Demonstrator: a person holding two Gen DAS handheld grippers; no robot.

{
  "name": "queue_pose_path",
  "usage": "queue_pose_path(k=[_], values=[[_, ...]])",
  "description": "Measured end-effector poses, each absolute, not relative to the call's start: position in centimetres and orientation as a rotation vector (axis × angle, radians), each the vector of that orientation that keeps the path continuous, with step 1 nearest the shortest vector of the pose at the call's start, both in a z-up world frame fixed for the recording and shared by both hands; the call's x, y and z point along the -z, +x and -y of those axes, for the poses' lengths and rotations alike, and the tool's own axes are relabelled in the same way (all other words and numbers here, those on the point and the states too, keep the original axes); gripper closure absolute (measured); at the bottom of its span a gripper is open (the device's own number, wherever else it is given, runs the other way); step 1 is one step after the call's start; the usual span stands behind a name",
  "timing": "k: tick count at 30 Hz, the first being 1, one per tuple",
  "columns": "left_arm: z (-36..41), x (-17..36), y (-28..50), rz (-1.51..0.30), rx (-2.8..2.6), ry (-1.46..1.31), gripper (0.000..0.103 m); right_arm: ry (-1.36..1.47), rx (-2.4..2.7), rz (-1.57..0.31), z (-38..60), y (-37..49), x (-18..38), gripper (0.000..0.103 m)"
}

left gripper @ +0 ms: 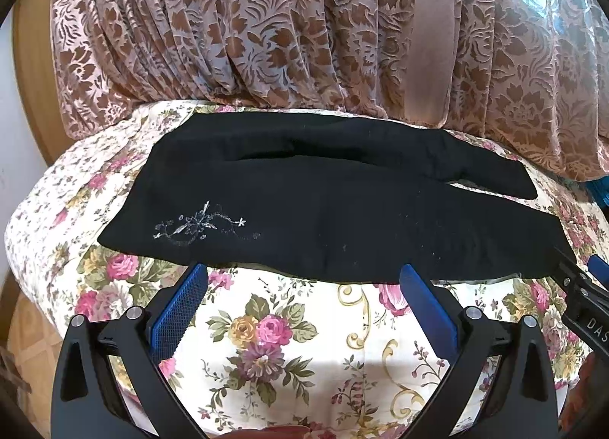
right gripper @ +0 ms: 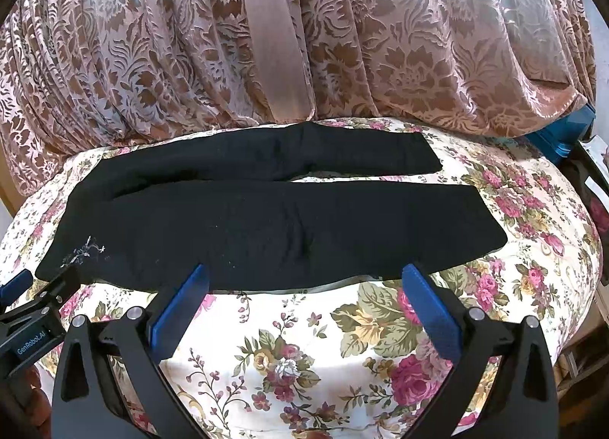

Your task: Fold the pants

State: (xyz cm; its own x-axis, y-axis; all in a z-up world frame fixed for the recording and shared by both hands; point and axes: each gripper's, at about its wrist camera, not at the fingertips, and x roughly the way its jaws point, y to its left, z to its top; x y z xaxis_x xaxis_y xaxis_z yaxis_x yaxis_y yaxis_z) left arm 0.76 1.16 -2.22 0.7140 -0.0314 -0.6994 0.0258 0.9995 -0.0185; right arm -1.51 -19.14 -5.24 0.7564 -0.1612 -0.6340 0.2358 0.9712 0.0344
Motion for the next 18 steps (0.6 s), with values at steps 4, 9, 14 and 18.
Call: queue_pose_path(k=[4,9,14,18], values=[[-1.5,2.9,1.2,-0.799,0.048,-0.021,0.003,0.143,0.217,-0.658,19.6,-1.4,5.5,0.002],[-2.5,4.4,2.1,-0.863,0.149,-0.078,0.003,0.293,0.097,-0.631,22.1,-0.2,6.9,0.002],[-5.1,6.6,2.5,-0.874,0.223,-0.277,0.003,0.5,0.045,-0.699,25.6,1.0,9.6,0.002],[-6.3,8.5,3.2,-0.887,0.179,-0.283,0.003,0.634,0.074,-0.704,29.2,1.2,11.6,0.002]])
